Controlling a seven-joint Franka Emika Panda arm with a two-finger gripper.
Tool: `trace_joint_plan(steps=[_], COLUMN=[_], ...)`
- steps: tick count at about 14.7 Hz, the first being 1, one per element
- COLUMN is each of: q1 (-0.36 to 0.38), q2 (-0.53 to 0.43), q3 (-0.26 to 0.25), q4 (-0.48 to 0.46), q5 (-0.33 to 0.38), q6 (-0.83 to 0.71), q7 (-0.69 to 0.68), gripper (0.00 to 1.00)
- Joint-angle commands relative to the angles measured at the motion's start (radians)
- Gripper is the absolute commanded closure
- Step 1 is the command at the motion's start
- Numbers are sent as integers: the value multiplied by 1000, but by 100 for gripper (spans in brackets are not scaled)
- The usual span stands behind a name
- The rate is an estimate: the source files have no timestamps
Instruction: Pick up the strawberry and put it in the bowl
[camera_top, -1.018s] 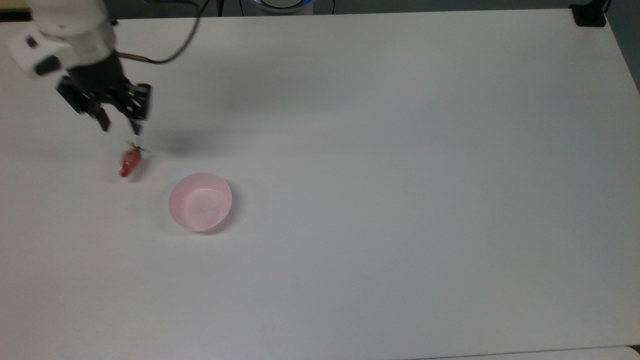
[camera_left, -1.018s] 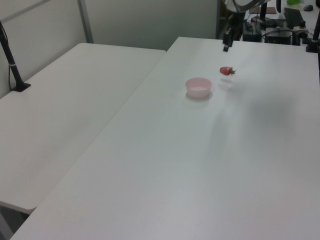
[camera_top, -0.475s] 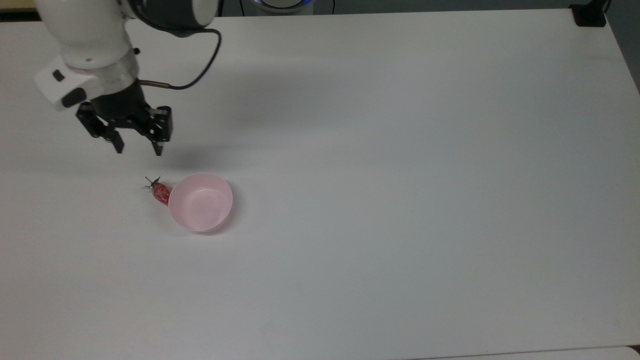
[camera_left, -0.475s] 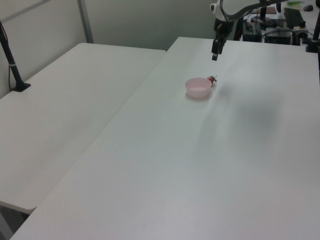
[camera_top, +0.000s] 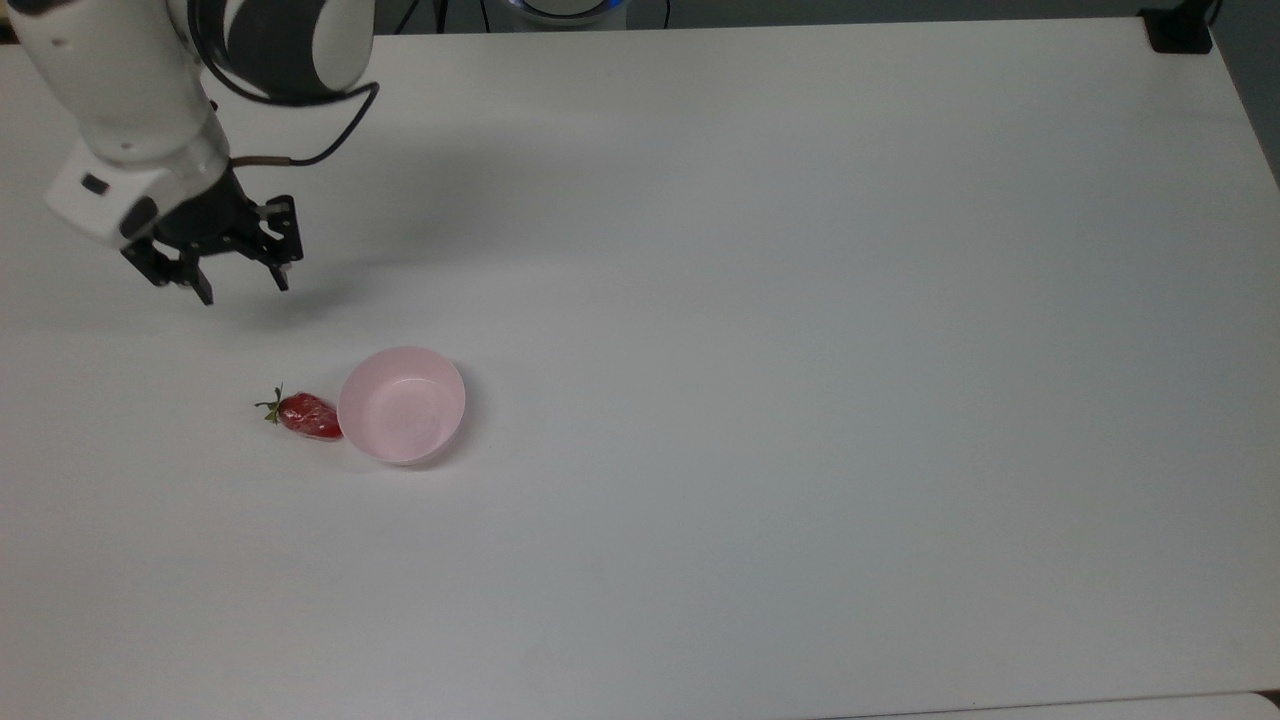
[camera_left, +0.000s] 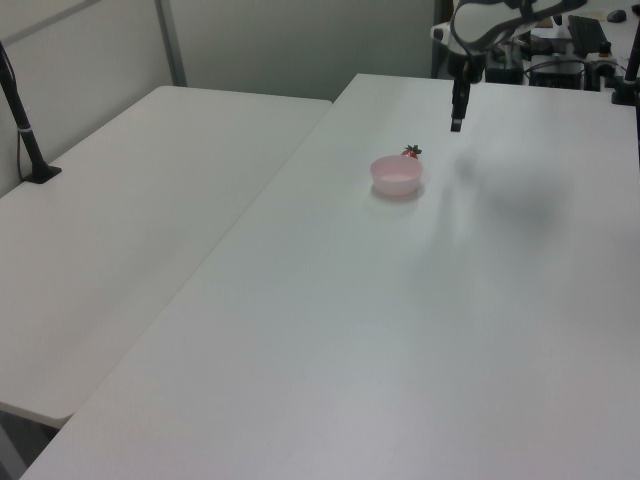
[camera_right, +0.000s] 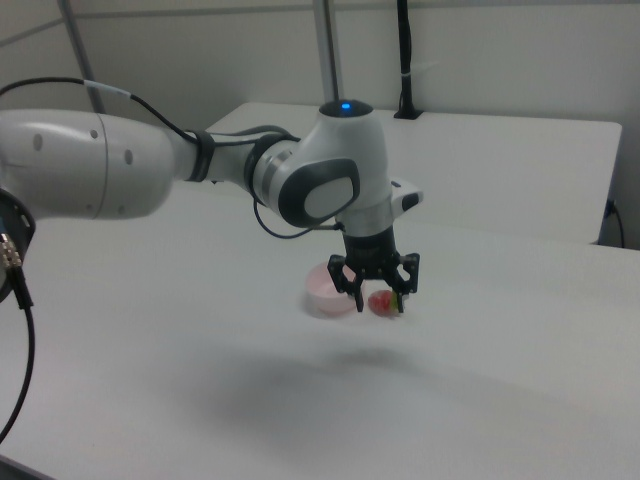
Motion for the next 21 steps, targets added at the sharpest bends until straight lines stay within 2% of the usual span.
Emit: trace_joint_plan(steps=[1,4,8,12,17,21], q1=[23,30,66,82,92,93], q2=[79,96,136,184,213,224], q3=[-4,-1,3,4,4,4], q4=[18,30,71,79,81,81], q5=[-41,-44,-47,-102,-119,-128], q6=[184,310,319,353,373,373], q7=[-198,-317,-376,-447,-477,-480], gripper=[31,31,31,31,32,47])
